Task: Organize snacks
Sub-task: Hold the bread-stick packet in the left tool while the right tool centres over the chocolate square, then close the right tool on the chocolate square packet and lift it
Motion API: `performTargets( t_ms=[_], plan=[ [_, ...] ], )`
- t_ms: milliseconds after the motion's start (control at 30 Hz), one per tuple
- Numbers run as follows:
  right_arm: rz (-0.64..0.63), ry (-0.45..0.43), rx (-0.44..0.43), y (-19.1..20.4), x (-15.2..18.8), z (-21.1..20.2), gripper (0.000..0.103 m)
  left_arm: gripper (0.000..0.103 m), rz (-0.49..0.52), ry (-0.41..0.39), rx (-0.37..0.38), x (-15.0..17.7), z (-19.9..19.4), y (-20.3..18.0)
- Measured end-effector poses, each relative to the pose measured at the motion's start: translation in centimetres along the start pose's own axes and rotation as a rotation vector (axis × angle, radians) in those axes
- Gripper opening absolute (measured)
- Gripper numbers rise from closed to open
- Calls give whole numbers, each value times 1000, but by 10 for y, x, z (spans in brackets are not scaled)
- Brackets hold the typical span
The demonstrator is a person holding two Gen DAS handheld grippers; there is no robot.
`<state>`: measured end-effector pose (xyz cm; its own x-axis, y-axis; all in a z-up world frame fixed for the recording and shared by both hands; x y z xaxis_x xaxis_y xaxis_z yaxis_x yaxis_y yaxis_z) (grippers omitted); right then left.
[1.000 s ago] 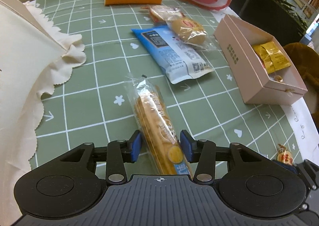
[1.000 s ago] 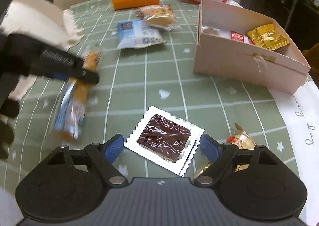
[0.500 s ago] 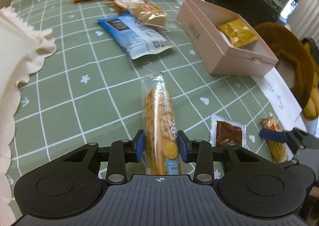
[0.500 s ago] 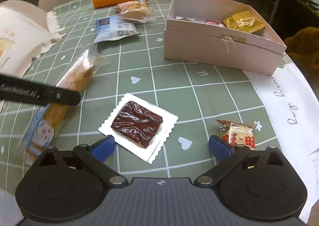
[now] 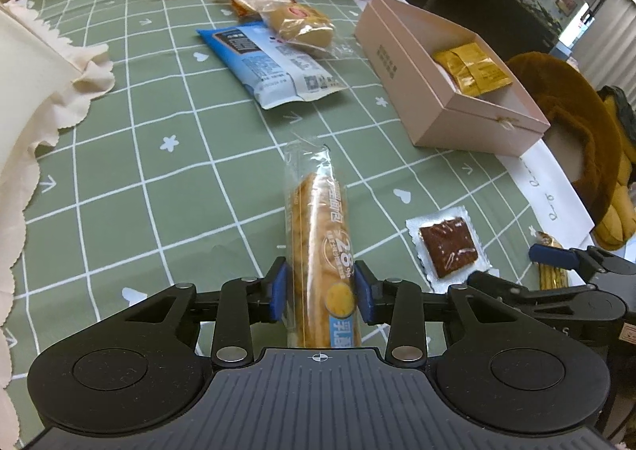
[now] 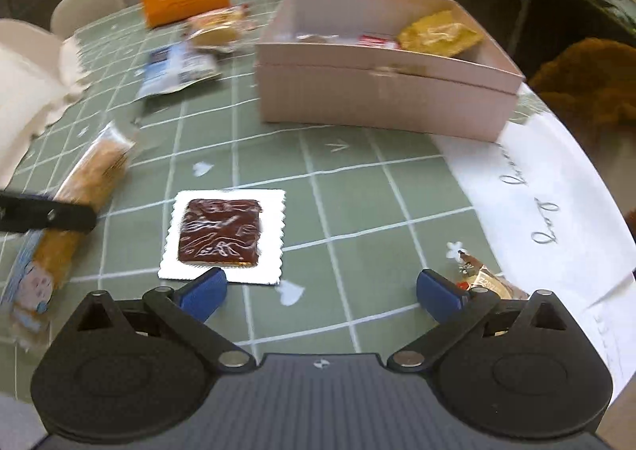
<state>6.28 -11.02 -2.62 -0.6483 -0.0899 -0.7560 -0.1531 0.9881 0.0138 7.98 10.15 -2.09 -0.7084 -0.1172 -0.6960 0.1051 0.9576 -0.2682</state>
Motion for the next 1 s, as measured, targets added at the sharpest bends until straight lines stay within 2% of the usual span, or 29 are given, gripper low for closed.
performTargets(
  t_ms=[100,233,433,533,633,767,1000],
  plan=[
    [-9,-10,14,8,-2,-1,101,40,6,-4,1,1,0,-1],
    [-21,6,-45,34,-5,4,101,40,9,-10,2,2,-1,-1],
    [-11,-46,-22,50,-14,18,103,40,9,-11,-2,3,-1,-1],
    [4,-45,-6,50,-19,23,103,40,25,-9,-8,4,-2,-3],
    [10,-36,-6,51,-20,21,96,40,37,-7,-11,4,-2,-4],
    [-10,-33,-22,51,-20,13,75,40,50,-18,-4,6,-3,-5],
    [-23,-8,-22,41,-18,4,71,40,20,-1,27,7,-6,-1]
  ],
)
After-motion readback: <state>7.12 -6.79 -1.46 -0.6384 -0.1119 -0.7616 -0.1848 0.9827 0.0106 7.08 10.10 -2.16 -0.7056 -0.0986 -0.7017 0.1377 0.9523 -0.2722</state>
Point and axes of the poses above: each gripper's, at about its wrist camera, not at the fingertips, and z roughly the way its jaws point, y to its left, x to its underside, the point moved 5 cm from there along z, roughly the way its jaws point, and after that the axes turned 15 degrees about -y, right-handed, at the moved point
